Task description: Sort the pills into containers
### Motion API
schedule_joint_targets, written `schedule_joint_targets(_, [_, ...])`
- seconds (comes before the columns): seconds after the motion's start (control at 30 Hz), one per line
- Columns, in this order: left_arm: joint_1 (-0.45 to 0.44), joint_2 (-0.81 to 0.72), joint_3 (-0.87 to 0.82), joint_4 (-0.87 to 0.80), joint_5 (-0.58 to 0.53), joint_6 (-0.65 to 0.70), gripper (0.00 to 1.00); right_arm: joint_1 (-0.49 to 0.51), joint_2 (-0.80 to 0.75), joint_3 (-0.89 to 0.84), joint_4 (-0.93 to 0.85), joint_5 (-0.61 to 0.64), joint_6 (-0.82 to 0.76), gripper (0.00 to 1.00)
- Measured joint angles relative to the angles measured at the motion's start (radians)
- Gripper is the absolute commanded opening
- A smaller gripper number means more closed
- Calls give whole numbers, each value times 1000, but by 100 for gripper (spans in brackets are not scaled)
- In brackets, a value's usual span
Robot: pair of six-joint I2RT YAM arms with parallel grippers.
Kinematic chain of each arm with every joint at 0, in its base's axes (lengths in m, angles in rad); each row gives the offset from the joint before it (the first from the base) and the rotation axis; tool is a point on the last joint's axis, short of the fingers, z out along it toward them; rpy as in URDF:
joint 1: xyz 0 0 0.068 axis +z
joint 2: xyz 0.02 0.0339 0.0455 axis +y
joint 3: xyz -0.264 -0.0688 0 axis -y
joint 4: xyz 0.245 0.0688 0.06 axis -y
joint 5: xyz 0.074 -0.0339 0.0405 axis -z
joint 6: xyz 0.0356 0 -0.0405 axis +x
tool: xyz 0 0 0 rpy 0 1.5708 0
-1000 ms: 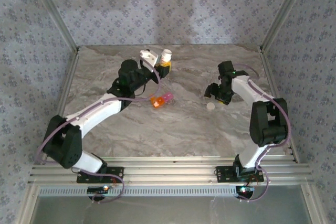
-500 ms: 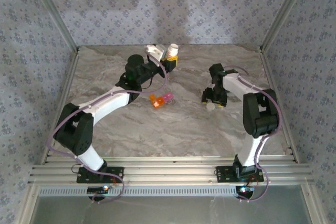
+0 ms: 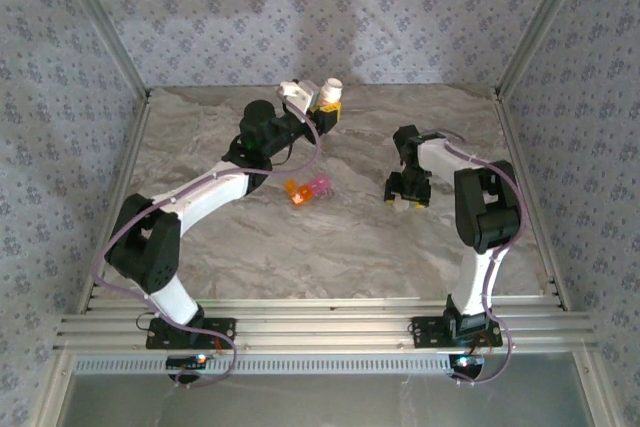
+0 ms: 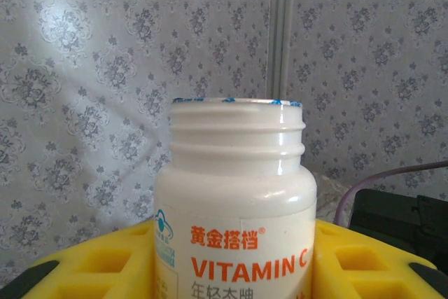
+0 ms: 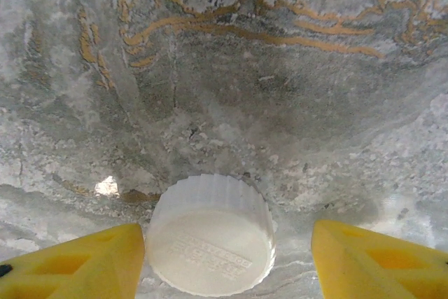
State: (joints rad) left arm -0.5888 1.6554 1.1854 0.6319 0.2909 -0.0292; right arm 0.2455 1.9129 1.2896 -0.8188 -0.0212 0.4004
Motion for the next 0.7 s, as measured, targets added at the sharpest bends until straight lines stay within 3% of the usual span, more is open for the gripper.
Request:
schedule_joint_targets(0.17, [0,0,0,0,9,-6,0,4,9,0,4,0,-3,54])
schedule_joint_targets(0.3, [0,0,0,0,11,-7,0,4,10,0,6,-1,-8,38])
schedule_joint_targets(0.4, [0,0,0,0,13,-7,0,4,9,3,3,-2,-13,31])
schedule_joint_targets(0.7, [0,0,0,0,14,-21,0,4,-9,3,6,-21,-16,30])
